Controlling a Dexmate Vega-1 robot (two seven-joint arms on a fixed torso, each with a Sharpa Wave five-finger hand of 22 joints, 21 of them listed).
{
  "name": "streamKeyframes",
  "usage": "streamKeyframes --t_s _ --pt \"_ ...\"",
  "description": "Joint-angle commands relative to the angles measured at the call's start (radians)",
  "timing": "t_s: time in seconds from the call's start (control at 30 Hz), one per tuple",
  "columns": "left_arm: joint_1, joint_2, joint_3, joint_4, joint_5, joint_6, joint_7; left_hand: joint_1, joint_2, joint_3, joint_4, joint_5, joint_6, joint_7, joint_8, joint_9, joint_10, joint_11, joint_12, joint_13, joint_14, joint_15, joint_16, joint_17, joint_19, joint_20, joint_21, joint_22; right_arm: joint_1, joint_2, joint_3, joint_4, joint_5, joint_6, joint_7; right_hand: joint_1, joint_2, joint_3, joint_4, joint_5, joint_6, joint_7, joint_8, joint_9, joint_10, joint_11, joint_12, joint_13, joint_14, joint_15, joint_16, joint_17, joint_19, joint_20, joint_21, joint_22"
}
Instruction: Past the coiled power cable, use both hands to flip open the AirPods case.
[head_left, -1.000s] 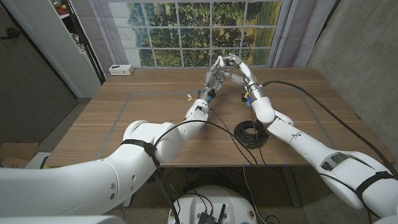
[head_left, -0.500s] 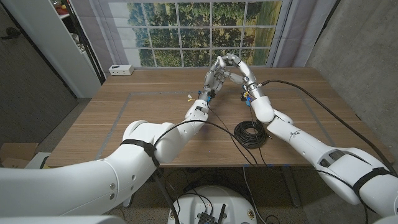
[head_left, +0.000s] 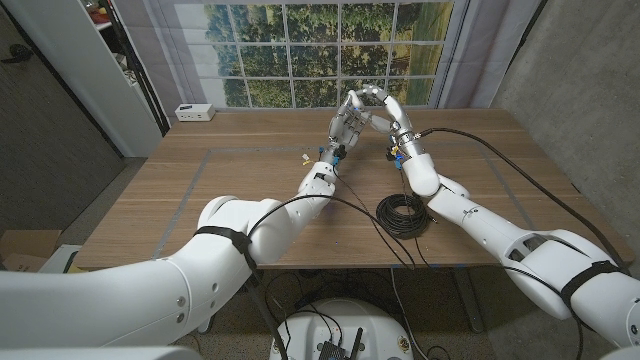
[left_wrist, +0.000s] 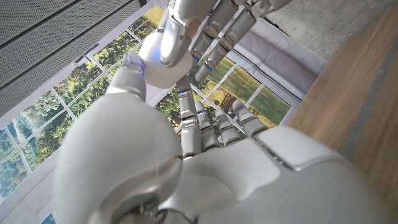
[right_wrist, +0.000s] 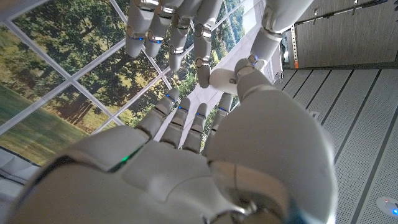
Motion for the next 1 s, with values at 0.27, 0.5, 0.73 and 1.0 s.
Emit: streamKeyframes --t_s 0.27,0.5,0.73,1.0 --pt "0.016 0.010 0.033 -0.024 -0.047 0.026 -0.027 0.084 0.092 -0.008 0.002 0.003 0.170 -0.159 0.058 0.075 0.007 0.002 0.002 0.005 0.010 -0.068 0.000 0.003 0.004 -0.007 0.005 0.002 0.077 0.057 -0.043 0.203 -0.041 0.162 -0.118 -0.004 0.074 0.001 0.041 -0.020 0.087 0.001 0.039 -0.009 0.085 -0.019 0.020 0.006 0.058 -0.172 0.041 0.022 0.029 -0.036 0.006 0.002" --pt "0.024 0.015 0.046 -0.034 -0.057 0.022 -0.027 0.086 0.094 -0.010 0.001 0.003 0.170 -0.159 0.059 0.078 0.007 0.005 0.002 0.007 0.010 -0.068 0.000 0.003 0.003 -0.006 0.005 0.002 0.112 0.075 -0.068 0.289 -0.052 0.228 -0.169 -0.015 0.129 -0.001 0.056 -0.039 0.132 -0.005 0.053 -0.017 0.136 -0.037 0.032 0.010 0.092 -0.182 0.064 0.031 0.040 -0.050 0.006 0.002" --pt "0.046 0.027 0.067 -0.071 -0.056 0.015 -0.018 0.088 0.096 -0.013 0.001 0.002 0.171 -0.156 0.059 0.079 0.005 0.005 0.001 0.008 0.010 -0.068 -0.001 0.003 0.002 -0.007 0.005 0.002 0.127 0.080 -0.079 0.320 -0.006 0.260 -0.144 -0.016 0.151 0.005 0.063 -0.053 0.173 -0.009 0.063 -0.024 0.168 -0.043 0.040 0.013 0.125 -0.187 0.087 0.040 0.054 -0.065 0.010 0.003" --pt "0.130 0.071 0.129 -0.238 -0.039 0.032 0.069 0.090 0.098 -0.015 0.000 0.000 0.165 -0.154 0.061 0.086 0.004 0.009 0.000 0.010 0.011 -0.063 -0.001 0.003 0.003 -0.004 0.005 0.002 0.067 0.040 -0.031 0.166 0.075 0.177 -0.033 -0.013 0.144 0.004 0.057 -0.062 0.217 -0.015 0.070 -0.035 0.223 -0.047 0.056 0.016 0.158 -0.189 0.108 0.047 0.065 -0.072 0.011 0.003"
